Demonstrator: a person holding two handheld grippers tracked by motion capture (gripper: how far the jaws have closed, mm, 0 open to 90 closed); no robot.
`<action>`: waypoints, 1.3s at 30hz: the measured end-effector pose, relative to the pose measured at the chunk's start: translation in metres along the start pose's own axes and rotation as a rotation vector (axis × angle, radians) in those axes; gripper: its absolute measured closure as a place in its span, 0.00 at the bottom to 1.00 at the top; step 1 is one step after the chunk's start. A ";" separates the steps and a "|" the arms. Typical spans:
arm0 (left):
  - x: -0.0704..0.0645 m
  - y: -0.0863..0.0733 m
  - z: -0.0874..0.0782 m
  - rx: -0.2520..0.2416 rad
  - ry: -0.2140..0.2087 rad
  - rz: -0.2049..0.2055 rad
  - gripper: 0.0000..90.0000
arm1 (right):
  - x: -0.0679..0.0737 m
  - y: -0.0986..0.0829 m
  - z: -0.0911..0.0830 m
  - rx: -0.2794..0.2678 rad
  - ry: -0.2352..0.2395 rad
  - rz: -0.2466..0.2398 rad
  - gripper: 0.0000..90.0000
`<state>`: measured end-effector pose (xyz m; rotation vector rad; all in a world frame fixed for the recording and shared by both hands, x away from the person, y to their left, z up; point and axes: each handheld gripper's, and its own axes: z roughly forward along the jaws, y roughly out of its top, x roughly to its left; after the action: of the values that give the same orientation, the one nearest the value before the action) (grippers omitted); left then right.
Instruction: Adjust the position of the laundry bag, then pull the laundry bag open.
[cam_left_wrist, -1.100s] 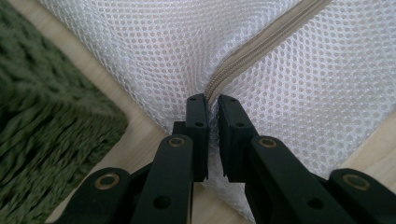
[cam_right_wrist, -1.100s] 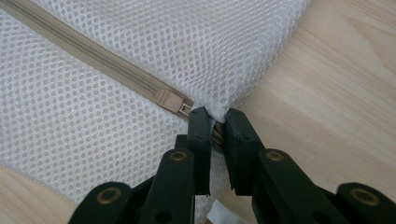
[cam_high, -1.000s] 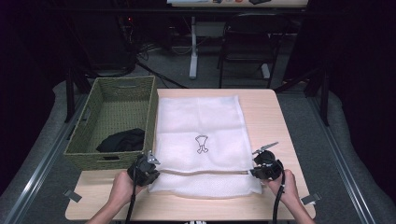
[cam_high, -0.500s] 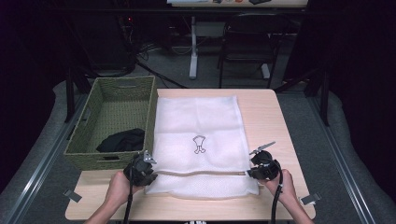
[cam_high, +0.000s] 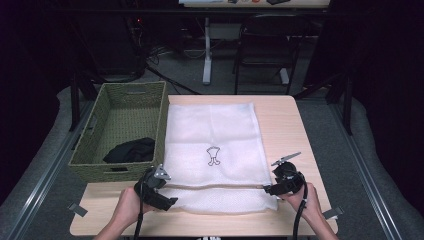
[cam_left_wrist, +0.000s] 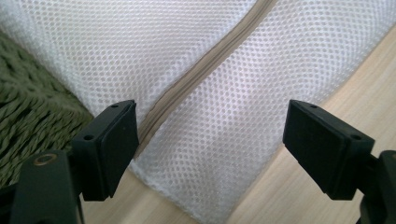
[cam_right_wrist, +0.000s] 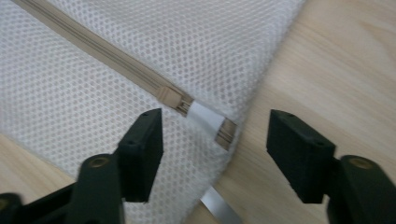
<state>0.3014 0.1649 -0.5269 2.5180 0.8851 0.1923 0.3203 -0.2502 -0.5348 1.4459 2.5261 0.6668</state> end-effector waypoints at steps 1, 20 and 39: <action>-0.001 0.001 0.000 -0.012 0.001 0.011 0.18 | 0.001 0.000 -0.002 -0.002 -0.016 -0.003 0.35; -0.020 0.026 0.005 -0.106 -0.036 0.087 0.16 | -0.005 -0.008 -0.014 -0.016 -0.039 -0.041 0.20; -0.043 0.062 0.021 -0.125 -0.060 0.195 0.14 | -0.006 -0.005 -0.006 -0.003 -0.008 -0.032 0.21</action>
<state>0.3082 0.0881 -0.5161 2.4773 0.5859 0.2259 0.3178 -0.2592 -0.5322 1.4010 2.5351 0.6583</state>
